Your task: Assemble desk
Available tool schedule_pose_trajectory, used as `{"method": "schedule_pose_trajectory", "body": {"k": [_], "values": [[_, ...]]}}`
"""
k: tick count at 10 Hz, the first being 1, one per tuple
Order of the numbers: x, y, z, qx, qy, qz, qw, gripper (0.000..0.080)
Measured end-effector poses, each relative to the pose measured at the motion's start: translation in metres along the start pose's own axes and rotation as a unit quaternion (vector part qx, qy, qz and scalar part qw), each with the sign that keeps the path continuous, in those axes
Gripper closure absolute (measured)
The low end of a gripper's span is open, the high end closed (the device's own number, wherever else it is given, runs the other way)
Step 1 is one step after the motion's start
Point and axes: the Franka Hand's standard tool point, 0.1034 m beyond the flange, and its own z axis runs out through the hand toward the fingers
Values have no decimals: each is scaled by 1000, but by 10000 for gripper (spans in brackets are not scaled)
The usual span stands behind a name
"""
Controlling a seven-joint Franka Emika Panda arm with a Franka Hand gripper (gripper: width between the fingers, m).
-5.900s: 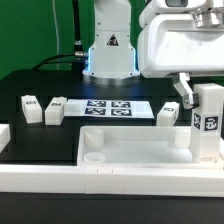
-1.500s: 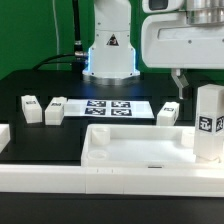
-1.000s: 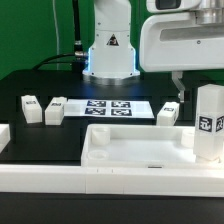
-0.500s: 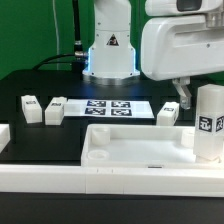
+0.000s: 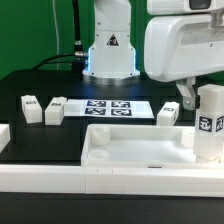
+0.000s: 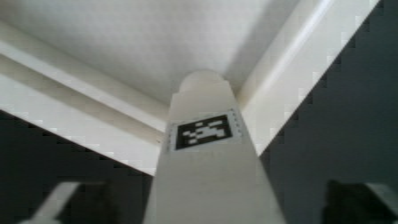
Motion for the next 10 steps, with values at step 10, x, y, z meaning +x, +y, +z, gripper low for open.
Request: {"method": "schedule_pose_trajectory", "body": {"k": [10], "values": [[0,-1,1,2,1,315,949,511]]}}
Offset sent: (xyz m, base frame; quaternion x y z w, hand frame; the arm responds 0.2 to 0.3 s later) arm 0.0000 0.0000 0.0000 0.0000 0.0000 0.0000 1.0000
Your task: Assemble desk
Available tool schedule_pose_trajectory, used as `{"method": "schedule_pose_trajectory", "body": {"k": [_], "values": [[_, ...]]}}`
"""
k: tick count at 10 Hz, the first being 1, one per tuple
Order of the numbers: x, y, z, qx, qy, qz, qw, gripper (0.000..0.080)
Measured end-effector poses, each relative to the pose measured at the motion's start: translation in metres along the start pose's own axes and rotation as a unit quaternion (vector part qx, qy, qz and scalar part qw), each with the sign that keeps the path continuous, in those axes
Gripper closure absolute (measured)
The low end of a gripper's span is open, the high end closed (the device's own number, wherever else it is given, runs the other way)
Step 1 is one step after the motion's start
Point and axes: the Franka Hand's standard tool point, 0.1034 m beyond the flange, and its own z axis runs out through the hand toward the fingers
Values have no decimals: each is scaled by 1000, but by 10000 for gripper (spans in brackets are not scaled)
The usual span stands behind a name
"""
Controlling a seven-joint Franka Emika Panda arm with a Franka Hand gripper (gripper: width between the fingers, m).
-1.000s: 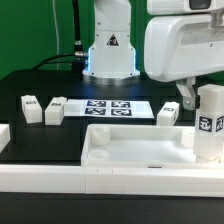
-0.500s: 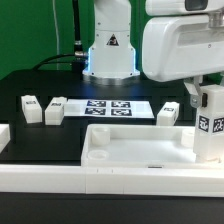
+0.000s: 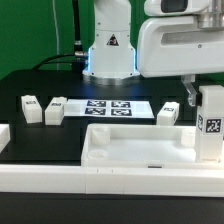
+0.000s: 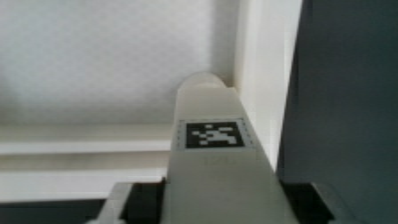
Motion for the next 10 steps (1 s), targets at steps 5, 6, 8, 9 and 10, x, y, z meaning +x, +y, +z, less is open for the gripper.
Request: {"method": "schedule_pose_trajectory", "body": {"k": [5,6,8,9,10], "values": [[-1,-2,1,10,-4,269,963,509],[-1,-3,1,12,-6,313,950,509],[-3,-5,1,13,-9,376,926,509],[-2,-5,2,13,-8,396,918,509],[-2,-5,2,13,-8,402,916,509]]}}
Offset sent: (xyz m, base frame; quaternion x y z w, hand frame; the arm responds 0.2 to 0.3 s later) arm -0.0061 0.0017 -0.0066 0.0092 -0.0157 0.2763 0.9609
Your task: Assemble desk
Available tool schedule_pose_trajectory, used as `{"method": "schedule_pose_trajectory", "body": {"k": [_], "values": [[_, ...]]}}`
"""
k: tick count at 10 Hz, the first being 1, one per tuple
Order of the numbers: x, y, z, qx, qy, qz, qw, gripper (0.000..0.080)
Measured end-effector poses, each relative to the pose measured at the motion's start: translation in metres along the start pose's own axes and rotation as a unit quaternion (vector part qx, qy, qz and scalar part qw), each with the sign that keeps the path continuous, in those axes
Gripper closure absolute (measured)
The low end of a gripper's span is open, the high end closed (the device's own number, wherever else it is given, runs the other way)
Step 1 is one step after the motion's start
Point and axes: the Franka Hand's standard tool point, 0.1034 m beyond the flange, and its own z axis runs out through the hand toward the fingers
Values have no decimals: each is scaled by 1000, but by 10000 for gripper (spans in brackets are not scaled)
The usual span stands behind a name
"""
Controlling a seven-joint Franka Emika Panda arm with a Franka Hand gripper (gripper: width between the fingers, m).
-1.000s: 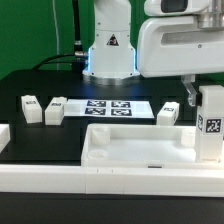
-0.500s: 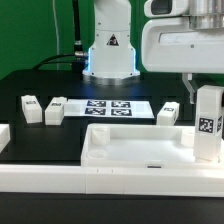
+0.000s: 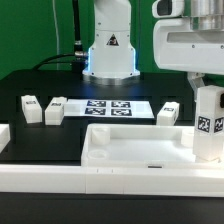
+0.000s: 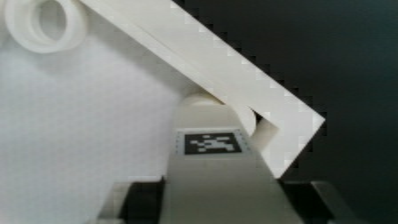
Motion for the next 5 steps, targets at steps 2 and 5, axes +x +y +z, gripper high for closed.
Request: {"method": "schedule_pose_trajectory", "body": {"k": [2,5], "values": [[0,0,0,0,0,-12,1000,394],[1,-2,-1,-3,6,-177,984,157]]}}
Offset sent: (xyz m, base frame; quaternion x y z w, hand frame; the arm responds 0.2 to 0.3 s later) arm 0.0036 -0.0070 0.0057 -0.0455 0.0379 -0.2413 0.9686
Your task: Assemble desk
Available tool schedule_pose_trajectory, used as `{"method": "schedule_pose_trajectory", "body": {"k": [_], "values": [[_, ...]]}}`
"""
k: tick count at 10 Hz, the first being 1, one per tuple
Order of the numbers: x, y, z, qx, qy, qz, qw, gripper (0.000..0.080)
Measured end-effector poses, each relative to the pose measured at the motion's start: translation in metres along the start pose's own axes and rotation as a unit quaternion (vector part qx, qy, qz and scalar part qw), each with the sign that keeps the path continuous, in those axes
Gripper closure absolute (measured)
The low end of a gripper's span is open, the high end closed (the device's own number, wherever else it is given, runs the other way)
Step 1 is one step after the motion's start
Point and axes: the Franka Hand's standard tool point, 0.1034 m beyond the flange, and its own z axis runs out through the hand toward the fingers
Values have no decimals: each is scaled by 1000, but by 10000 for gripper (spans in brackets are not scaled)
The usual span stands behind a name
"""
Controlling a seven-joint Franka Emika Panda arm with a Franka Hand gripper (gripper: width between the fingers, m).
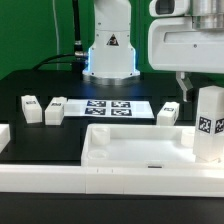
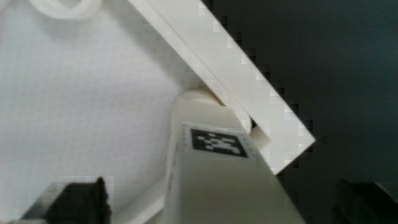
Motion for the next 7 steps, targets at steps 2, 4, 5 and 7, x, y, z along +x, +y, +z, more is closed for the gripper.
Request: {"method": "schedule_pose_trajectory", "body": {"k": [2,4,5,7], "values": [[2,2,0,0,0,-108,994,151],[0,1,1,-2,0,-194,981,150],[0,1,2,-3,0,-230,973,150],[-1,1,4,-5,-1,-325,946,150]]}}
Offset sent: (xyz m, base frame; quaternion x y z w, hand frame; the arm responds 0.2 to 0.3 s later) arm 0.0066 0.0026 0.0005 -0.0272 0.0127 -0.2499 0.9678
